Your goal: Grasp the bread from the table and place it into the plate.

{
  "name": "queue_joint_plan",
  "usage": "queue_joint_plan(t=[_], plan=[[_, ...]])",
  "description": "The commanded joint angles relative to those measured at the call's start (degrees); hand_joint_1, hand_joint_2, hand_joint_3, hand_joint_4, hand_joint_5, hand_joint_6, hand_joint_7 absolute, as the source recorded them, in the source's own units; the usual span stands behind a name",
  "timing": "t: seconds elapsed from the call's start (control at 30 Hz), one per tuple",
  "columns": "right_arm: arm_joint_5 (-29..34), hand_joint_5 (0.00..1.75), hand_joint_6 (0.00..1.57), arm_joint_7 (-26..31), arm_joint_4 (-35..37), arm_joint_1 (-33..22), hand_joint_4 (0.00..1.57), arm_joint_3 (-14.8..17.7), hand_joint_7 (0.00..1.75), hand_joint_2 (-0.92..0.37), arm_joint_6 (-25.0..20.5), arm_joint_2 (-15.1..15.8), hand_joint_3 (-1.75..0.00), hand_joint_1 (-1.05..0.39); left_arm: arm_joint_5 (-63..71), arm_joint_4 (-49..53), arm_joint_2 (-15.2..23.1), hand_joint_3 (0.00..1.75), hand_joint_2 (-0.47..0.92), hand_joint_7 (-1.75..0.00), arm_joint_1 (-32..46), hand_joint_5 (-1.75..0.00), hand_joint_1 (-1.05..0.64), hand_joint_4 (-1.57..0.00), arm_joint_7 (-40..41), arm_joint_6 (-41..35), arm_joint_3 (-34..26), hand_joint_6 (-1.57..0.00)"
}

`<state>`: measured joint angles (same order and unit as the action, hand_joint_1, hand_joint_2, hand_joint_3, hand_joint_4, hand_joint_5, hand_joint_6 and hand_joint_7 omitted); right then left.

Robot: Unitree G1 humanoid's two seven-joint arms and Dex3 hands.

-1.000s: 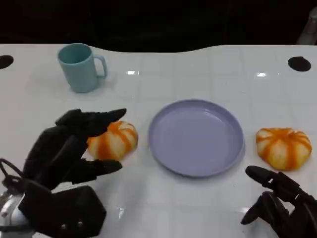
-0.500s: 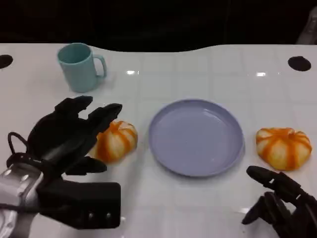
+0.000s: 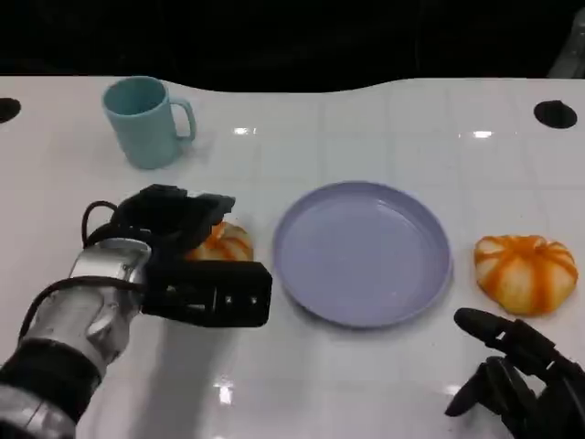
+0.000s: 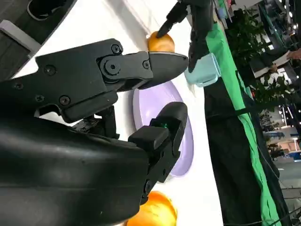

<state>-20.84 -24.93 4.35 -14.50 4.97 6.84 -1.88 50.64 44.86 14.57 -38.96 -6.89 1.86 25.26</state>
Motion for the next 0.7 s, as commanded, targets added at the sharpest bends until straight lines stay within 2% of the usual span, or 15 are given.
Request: queue_joint_plan(t=[0.03,0.17,0.43,0.47,0.5,0.53,0.57,0.63,0.67,0.7], plan=[[-0.5,1.5,0.93,-0.3,-1.2,-0.7,0.62,0.2,0.45,-0.92,-0.7,1.0,-0.29,-0.76,-1.5,10.0,-1.6,0.0,0.77,-0.01,-4.9,-0.14,-0.51,-0.09,2.7,0.9,2.1,-0.21],[-0.5,1.5,0.93,-0.8,-1.2,-0.9,0.61,0.2,0.45,-0.92,-0.1,0.9,-0.3,-0.75,-3.6,18.7,-4.0,0.0,0.75,-0.02,-8.0,-0.12,-0.5,-0.16,3.5,1.3,3.2,-0.26],[-0.8,1.5,0.93,-0.9,-1.2,-0.9,0.62,0.4,0.45,-0.92,-0.4,0.9,-0.29,-0.76,-7.4,24.9,-5.1,0.01,0.8,-0.03,-9.4,-0.08,-0.37,-0.3,6.1,4.5,3.5,-0.37],[-1.0,1.5,0.93,-1.2,-1.0,-0.8,0.61,0.5,0.45,-0.92,-0.4,1.0,-0.29,-0.75,-8.0,25.3,-4.9,0.04,0.87,-0.07,-9.2,-0.12,-0.27,-0.45,7.7,5.5,3.2,-0.55],[-1.1,1.5,0.92,-1.4,-0.8,-0.7,0.61,0.5,0.45,-0.92,-0.2,1.1,-0.29,-0.75,-8.4,25.8,-4.8,0.06,0.9,-0.07,-9.2,-0.13,-0.23,-0.54,9.0,6.2,3.0,-0.65],[-1.1,1.5,0.92,-1.5,-0.6,-0.7,0.61,0.5,0.44,-0.92,0.1,1.1,-0.29,-0.75,-8.7,26.3,-4.8,0.09,0.91,-0.1,-9.4,-0.19,-0.21,-0.71,9.7,6.6,3.1,-0.8],[-1.1,1.5,0.92,-1.6,-0.4,-0.6,0.61,0.5,0.44,-0.92,0.3,1.2,-0.3,-0.75,-8.8,26.7,-4.8,0.11,0.92,-0.11,-9.7,-0.23,-0.22,-0.8,9.9,6.6,3.2,-0.87],[-1.1,1.5,0.92,-1.8,-0.2,-0.5,0.61,0.7,0.44,-0.92,0.4,1.2,-0.3,-0.75,-8.6,27.3,-5.0,0.13,0.92,-0.12,-10.1,-0.26,-0.22,-0.87,11.7,6.0,3.9,-0.93],[-1.2,1.5,0.92,-1.9,-0.1,-0.5,0.61,0.7,0.44,-0.92,0.3,1.2,-0.3,-0.75,-8.3,27.6,-5.1,0.06,0.91,-0.18,-10.2,-0.88,-0.27,-0.85,12.9,5.4,4.3,-1.06],[-1.2,1.5,0.92,-1.9,-0.1,-0.5,0.61,0.8,0.44,-0.92,0.3,1.2,-0.3,-0.75,-8.2,27.8,-5.1,0.03,0.91,-0.2,-10.3,-1.16,-0.29,-0.81,13.8,5.0,4.5,-1.11]])
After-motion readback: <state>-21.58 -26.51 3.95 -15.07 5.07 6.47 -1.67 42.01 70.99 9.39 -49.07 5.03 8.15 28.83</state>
